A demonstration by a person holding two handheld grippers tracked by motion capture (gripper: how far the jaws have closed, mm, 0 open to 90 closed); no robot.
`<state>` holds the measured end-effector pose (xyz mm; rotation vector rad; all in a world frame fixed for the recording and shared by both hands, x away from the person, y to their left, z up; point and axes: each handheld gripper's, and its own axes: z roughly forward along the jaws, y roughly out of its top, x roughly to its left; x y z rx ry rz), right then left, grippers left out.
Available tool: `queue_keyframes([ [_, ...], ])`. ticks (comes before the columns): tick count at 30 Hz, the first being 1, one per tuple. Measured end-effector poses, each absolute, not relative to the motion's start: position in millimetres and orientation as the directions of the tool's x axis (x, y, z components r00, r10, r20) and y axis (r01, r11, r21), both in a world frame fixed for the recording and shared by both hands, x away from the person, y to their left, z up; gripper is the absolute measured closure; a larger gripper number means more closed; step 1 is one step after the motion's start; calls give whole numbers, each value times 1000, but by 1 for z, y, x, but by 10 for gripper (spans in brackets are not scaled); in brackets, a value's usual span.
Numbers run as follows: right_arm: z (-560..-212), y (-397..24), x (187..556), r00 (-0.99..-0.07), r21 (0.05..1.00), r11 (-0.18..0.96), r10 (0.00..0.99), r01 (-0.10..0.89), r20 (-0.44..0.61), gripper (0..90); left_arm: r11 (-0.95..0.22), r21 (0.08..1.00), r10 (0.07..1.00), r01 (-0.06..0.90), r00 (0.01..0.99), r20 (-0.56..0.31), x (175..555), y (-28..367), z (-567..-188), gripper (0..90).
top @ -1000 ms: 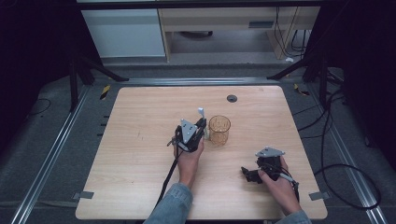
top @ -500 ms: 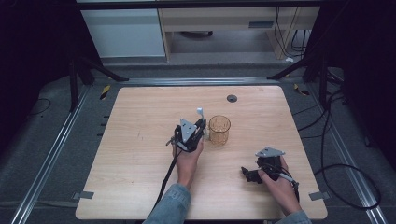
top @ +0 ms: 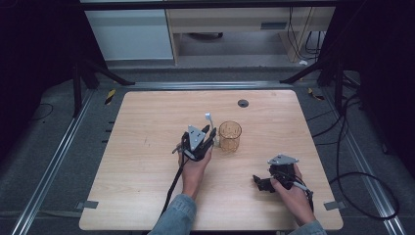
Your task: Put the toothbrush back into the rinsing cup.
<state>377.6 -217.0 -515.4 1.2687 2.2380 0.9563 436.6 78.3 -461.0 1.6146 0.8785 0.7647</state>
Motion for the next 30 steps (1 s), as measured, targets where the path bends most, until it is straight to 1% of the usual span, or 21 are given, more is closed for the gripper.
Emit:
queue_keyframes([
  [3,-515,-217,378,-512,725,356,859,590,-5,4,-164,973,850,160,523,57,437,80,-460,675],
  [12,-515,-217,378,-512,725,356,859,589,-6,4,-222,962,833,159,544,102,434,85,-458,602],
  [15,-515,-217,378,-512,725,356,859,590,-5,4,-252,954,826,164,550,124,433,86,-456,555],
  [16,-515,-217,378,-512,725,356,859,590,-5,4,-260,951,824,164,551,130,433,87,-456,555],
  [18,-515,-217,378,-512,725,355,859,590,-5,4,-273,948,821,165,553,140,433,88,-455,527],
  [19,-515,-217,378,-511,725,356,859,590,-5,4,-278,946,821,169,553,143,432,88,-454,490],
  [20,-515,-217,378,-511,725,356,859,590,-5,4,-278,946,821,169,553,143,432,88,-454,472],
  [22,-515,-217,378,-512,725,356,859,590,-5,4,-292,941,817,172,555,152,431,89,-453,461],
  [23,-515,-217,378,-511,725,356,859,590,-5,4,-302,936,812,182,563,153,431,89,-453,426],
  [24,-515,-217,378,-511,725,356,859,590,-5,4,-308,933,808,189,570,151,431,89,-453,426],
  [25,-515,-217,378,-512,725,356,859,590,-5,4,-315,925,792,211,596,134,431,89,-453,394],
  [27,-515,-217,378,-511,725,356,859,590,-5,4,-318,921,785,224,607,123,432,89,-452,379],
  [30,-515,-217,378,-512,725,356,859,590,-5,4,-336,905,762,261,640,98,431,89,-451,323],
])
